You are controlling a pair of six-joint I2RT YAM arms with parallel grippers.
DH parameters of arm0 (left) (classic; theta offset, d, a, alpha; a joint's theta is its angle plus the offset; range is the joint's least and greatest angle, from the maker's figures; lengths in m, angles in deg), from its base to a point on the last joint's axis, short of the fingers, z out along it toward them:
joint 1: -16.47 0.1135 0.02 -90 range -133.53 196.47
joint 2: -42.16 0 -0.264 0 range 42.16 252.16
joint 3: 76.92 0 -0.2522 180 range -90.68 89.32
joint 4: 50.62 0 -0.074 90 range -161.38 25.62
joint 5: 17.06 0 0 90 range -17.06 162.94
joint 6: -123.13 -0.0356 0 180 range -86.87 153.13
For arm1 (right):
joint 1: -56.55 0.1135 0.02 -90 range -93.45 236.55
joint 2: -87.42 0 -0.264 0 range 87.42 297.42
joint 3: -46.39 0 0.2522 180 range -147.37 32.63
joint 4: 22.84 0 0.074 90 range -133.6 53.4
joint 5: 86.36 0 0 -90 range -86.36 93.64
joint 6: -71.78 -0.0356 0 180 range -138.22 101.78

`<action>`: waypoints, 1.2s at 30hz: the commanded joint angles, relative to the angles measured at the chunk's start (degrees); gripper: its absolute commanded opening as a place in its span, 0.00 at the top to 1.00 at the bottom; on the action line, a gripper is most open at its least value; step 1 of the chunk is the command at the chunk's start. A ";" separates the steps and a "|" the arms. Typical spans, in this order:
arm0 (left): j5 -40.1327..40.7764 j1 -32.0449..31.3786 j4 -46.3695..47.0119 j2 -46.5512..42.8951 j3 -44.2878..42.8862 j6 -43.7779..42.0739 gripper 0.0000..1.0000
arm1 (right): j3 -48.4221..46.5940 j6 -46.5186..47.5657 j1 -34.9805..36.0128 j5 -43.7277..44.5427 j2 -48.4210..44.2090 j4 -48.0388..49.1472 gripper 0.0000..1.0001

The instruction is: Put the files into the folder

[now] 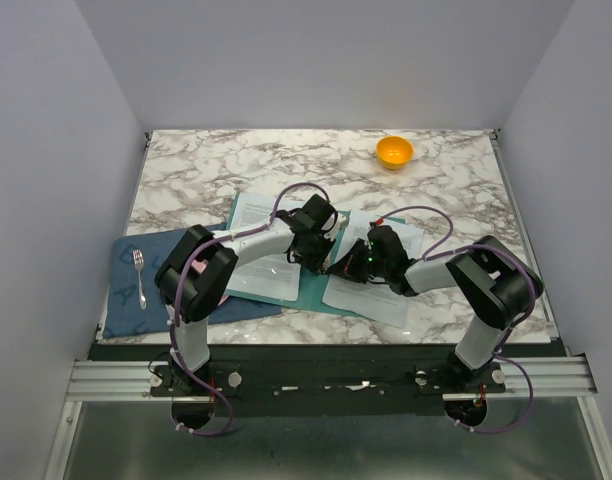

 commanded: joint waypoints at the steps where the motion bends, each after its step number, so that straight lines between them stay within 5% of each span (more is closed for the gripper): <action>1: 2.14 -0.58 2.15 3.06 -0.23 0.03 0.75 | 3.04 2.50 0.39 2.90 4.19 -10.01 1.00; 24: -8.75 -0.85 -2.33 -0.19 -4.53 -0.49 0.72 | 3.66 2.06 0.39 2.20 5.77 -8.78 1.00; 36: -14.74 4.95 -8.49 -4.85 -8.58 -3.13 0.70 | 3.92 2.06 0.39 2.46 5.33 -9.48 1.00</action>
